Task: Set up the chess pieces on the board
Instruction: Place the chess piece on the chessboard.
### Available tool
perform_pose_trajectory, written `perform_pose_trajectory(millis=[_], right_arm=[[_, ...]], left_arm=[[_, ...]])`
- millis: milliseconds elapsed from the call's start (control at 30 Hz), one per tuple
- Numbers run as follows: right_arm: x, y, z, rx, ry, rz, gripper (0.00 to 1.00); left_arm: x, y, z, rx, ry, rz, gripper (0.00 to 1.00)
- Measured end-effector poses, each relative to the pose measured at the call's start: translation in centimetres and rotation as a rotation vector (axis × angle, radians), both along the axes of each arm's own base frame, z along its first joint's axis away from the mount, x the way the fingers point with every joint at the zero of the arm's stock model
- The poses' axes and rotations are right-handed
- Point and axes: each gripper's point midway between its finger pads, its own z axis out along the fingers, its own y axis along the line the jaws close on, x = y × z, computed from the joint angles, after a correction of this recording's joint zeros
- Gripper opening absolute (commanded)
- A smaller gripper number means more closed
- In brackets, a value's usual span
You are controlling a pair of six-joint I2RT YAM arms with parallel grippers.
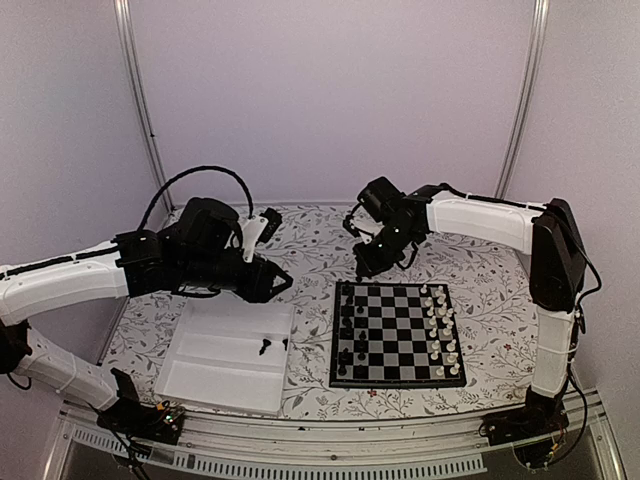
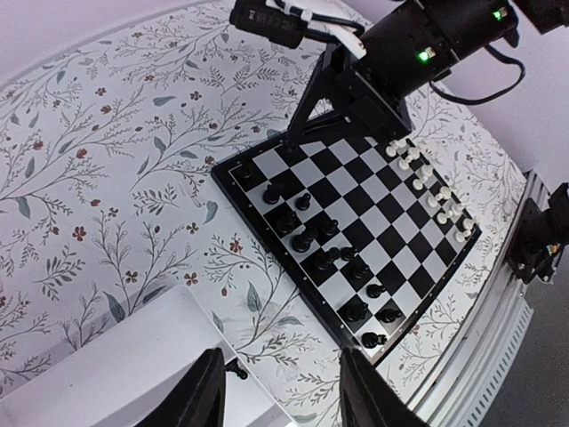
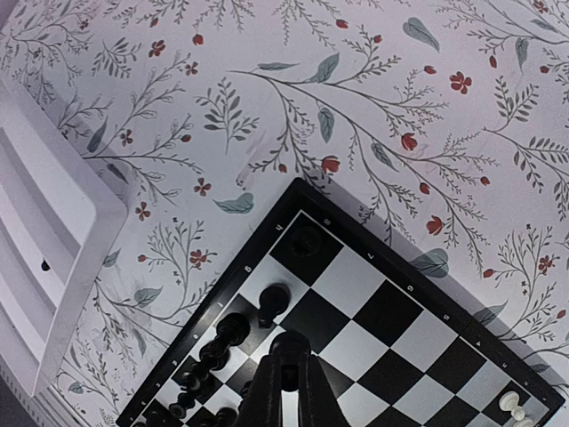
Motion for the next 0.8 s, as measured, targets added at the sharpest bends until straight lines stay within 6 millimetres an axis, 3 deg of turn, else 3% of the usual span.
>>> perform_pose_trajectory(millis=[233, 400, 667, 800], right_arm=[[1.2, -1.3, -2.0, -0.062, -0.016, -0.003, 0.04], [1.7, -1.2, -2.5, -0.061, -0.023, 0.008, 0.05], [2.0, -1.2, -5.0, -0.084, 0.008, 0.016, 0.05], [2.1, -1.3, -5.1, -0.084, 0.008, 0.014, 0.06]], left_arm=[[-0.3, 0.4, -0.7, 0.016, 0.035, 0.019, 0.46], [-0.3, 0.5, -0.8, 0.012, 0.046, 0.027, 0.46], [-0.4, 0.6, -1.0, 0.013, 0.063, 0.037, 0.47], [-0.5, 0.7, -1.2, 0.019, 0.069, 0.039, 0.47]])
